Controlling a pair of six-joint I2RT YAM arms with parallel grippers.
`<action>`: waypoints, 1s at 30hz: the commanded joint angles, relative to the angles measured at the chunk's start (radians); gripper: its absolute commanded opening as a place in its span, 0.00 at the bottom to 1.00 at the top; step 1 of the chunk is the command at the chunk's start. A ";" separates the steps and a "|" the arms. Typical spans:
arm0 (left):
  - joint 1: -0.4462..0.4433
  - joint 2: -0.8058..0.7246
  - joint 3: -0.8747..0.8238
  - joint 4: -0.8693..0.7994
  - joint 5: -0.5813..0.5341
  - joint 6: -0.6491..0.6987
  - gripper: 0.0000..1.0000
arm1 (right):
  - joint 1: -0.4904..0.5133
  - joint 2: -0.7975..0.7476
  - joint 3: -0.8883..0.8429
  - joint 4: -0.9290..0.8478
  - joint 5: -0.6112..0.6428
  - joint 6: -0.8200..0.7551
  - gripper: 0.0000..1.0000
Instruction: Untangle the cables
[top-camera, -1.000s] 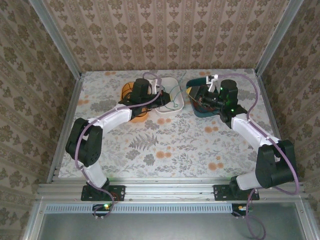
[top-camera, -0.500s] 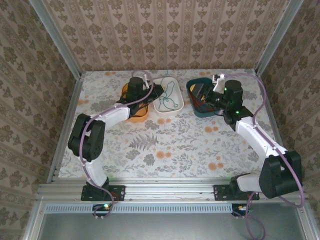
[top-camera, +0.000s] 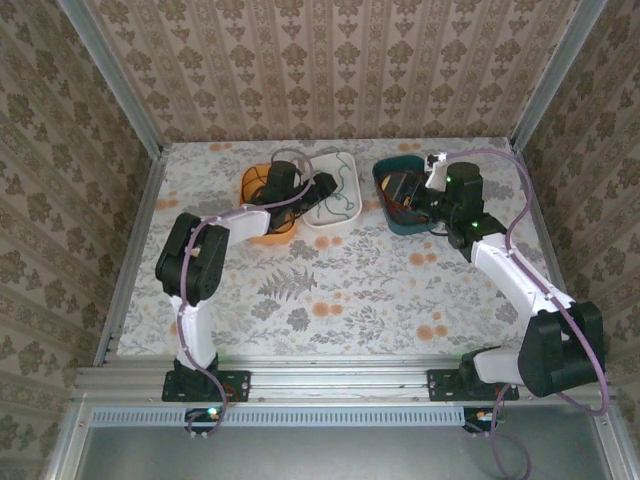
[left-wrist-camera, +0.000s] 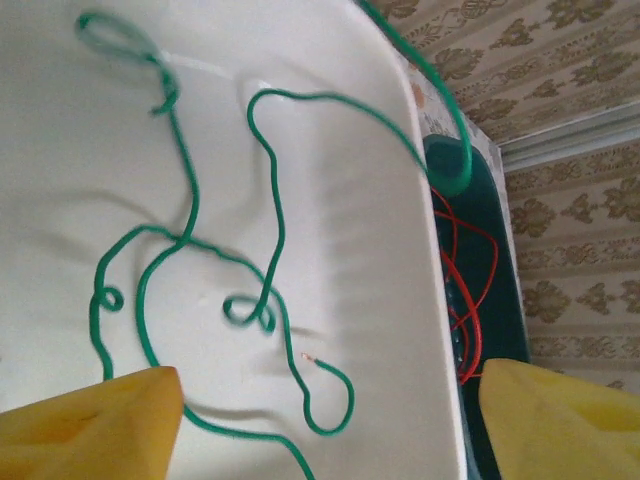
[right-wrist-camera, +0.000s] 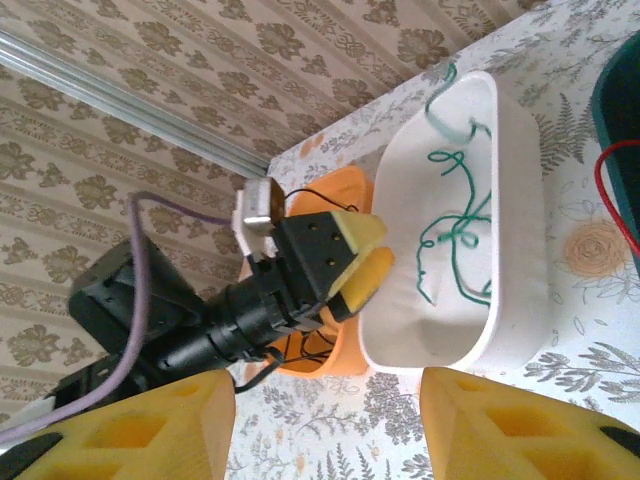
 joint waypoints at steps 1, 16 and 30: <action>-0.012 -0.118 0.037 -0.067 -0.103 0.121 0.90 | -0.006 -0.034 0.035 -0.042 0.059 -0.036 0.53; -0.065 -0.711 -0.322 -0.191 -0.896 0.557 1.00 | -0.075 -0.199 -0.111 -0.154 0.625 -0.323 0.59; 0.146 -0.875 -0.444 -0.475 -0.921 0.479 1.00 | -0.075 -0.183 -0.150 -0.095 0.570 -0.351 0.65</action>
